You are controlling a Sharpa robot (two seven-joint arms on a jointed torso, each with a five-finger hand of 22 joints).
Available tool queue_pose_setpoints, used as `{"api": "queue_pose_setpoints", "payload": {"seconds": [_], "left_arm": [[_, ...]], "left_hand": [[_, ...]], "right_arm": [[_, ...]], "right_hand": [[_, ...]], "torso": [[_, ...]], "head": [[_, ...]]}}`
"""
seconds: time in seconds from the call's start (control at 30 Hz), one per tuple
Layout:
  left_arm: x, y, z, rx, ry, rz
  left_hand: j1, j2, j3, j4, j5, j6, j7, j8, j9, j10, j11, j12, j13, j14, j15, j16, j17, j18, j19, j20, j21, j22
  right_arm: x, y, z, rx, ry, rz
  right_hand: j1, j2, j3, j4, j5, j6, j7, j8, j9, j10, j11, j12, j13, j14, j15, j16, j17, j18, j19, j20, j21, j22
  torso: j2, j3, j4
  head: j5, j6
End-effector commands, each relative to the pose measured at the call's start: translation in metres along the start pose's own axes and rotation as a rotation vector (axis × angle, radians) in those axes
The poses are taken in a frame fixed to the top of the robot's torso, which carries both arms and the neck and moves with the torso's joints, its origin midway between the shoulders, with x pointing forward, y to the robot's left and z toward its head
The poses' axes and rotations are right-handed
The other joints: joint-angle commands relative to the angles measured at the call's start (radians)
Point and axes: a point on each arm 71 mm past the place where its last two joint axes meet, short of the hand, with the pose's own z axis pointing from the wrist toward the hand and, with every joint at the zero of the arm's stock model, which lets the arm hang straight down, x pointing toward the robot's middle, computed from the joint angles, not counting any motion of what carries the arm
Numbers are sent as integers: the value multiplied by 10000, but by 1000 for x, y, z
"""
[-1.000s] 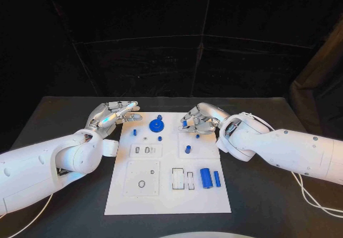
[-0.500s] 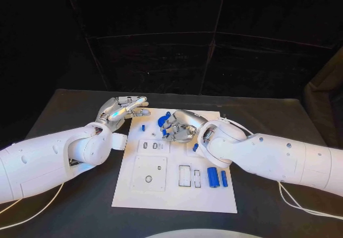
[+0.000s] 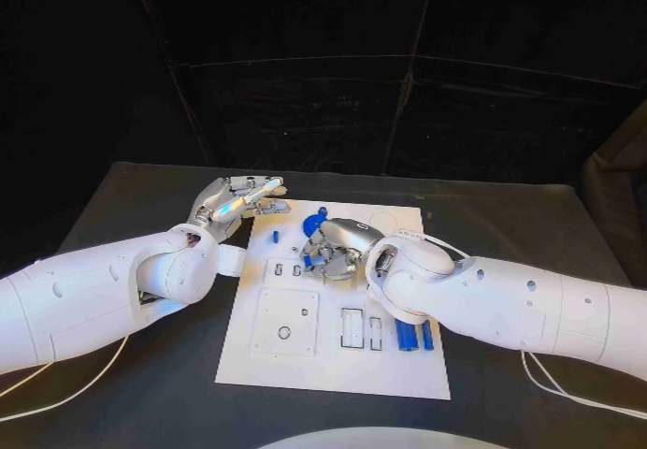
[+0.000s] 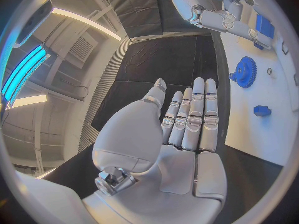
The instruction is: Assemble the parts on the task board
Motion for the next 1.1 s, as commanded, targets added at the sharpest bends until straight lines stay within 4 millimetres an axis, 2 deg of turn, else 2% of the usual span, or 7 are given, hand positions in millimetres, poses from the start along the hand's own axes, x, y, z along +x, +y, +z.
{"api": "queue_pose_setpoints", "payload": {"seconds": [0.03, 0.43, 0.97, 1.1], "left_arm": [[1, -2, 1, 102, 33, -53], [1, -1, 1, 79, 53, -65], [1, -1, 1, 53, 56, -68], [0, -1, 1, 45, 57, -69]], "left_hand": [[-60, 60, -4, -82, 9, 55, -19, -46, -2, 80, 20, -51, -4, 49, 7, -30, 10, 52, 91, 7, -46, -11], [-58, 65, -3, -94, 8, 57, -20, -52, -3, 83, 20, -56, -4, 45, 8, -41, 12, 52, 92, 7, -53, -17], [-58, 65, -3, -94, 8, 57, -20, -52, -3, 83, 20, -56, -4, 45, 8, -41, 12, 52, 92, 7, -53, -17], [-58, 65, -3, -94, 8, 57, -20, -52, -3, 83, 20, -56, -4, 45, 8, -41, 12, 52, 92, 7, -53, -17]], "right_arm": [[1, 1, 1, 4, 96, -343], [5, 4, 4, -3, 332, -410], [9, 3, 8, 29, 473, -480], [9, 2, 7, 99, 583, -588]], "right_hand": [[-66, 34, 72, -2, -21, 83, 14, 45, 6, -71, 2, -55, -14, 589, -55, -68, 516, -184, -34, -19, -24, -8], [-123, -7, 84, -12, -25, 77, 19, 37, 5, -77, 7, -64, -18, 589, -52, -72, 517, -183, -36, -17, -31, -18], [-144, -22, 92, -18, -25, 69, 22, 30, 4, -78, 9, -63, -15, 591, -51, -68, 527, -183, -34, -16, -32, -16], [-193, -84, 140, -64, -15, -7, 47, -23, -9, -156, 26, -176, -114, 589, -41, -75, 524, -181, -41, -9, -45, -35]], "torso": [[-3, 1, -1], [-8, -5, -2], [-3, -3, 0], [-12, -5, 4]], "head": [[21, -31], [59, -100], [41, -156], [31, -177]]}}
